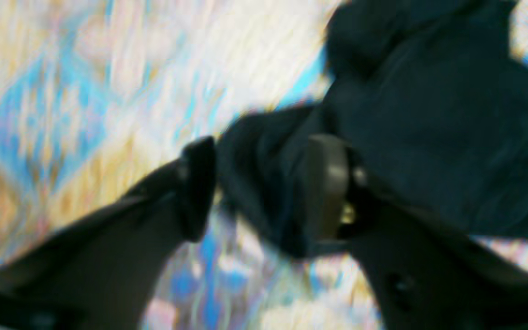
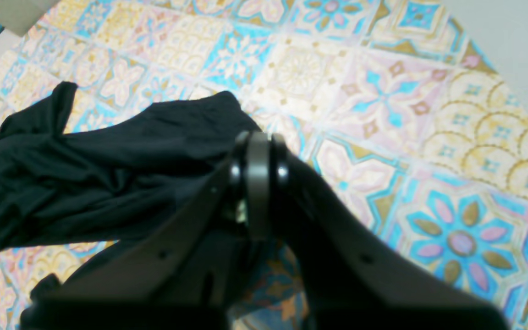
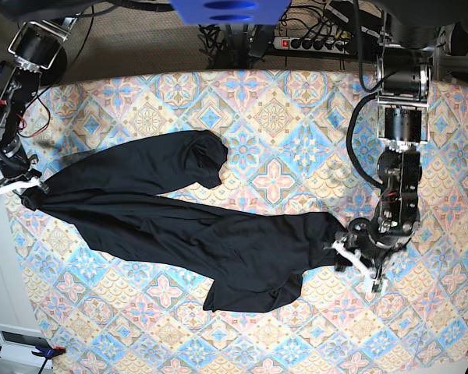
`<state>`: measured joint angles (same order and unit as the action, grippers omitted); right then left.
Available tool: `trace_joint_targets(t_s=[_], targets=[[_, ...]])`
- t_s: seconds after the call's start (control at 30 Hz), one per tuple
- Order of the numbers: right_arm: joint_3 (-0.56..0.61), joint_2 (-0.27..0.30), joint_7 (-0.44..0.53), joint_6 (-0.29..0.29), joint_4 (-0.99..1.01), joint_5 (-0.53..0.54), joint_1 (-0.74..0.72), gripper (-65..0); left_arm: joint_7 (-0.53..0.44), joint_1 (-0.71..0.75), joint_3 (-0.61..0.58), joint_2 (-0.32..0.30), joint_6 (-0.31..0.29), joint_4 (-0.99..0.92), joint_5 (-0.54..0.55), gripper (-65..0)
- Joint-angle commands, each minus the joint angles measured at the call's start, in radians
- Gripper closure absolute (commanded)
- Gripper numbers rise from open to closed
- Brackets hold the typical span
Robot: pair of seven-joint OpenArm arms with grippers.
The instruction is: Layout the t-shirt on the table in an organized manner, then fold the t-shirt properly
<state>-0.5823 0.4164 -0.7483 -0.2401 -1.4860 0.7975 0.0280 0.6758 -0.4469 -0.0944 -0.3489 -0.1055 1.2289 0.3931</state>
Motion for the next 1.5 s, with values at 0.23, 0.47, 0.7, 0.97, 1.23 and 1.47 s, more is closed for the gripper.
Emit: trace_joint_targets(t_s=[0.23,0.47,0.7,0.97,1.23,1.47], targets=[[-0.006,0.012,0.026,-0.006,-0.021,0.017,-0.007,0.0,-0.104,-0.071,-0.155,-0.005,-0.001,-0.205,-0.041,-44.9],[-0.006,0.008,0.013,-0.006,-0.023,0.018,-0.010,0.0,-0.210,-0.083,-0.298,0.017,-0.001,-0.327,-0.072,-44.9],[-0.006,0.005,0.013,-0.006,-0.020,0.017,-0.013,0.0,-0.210,-0.103,-0.423,0.018,-0.006,-0.367,-0.059,-25.8],[-0.006,0.005,0.014,-0.006,-0.015,0.017,-0.015,0.0,-0.127,-0.108,-0.124,-0.029,-0.006,-0.228,-0.053,-2.9],[-0.005,0.003,0.014,-0.006,-0.014,0.017,-0.021,0.0,0.146,-0.094,0.204,-0.111,-0.007,0.084,0.223,-2.9],[0.034,0.003,0.014,-0.006,-0.014,0.015,-0.052,0.0,0.347,-0.183,0.436,-0.132,-0.004,0.140,0.468,-2.8]])
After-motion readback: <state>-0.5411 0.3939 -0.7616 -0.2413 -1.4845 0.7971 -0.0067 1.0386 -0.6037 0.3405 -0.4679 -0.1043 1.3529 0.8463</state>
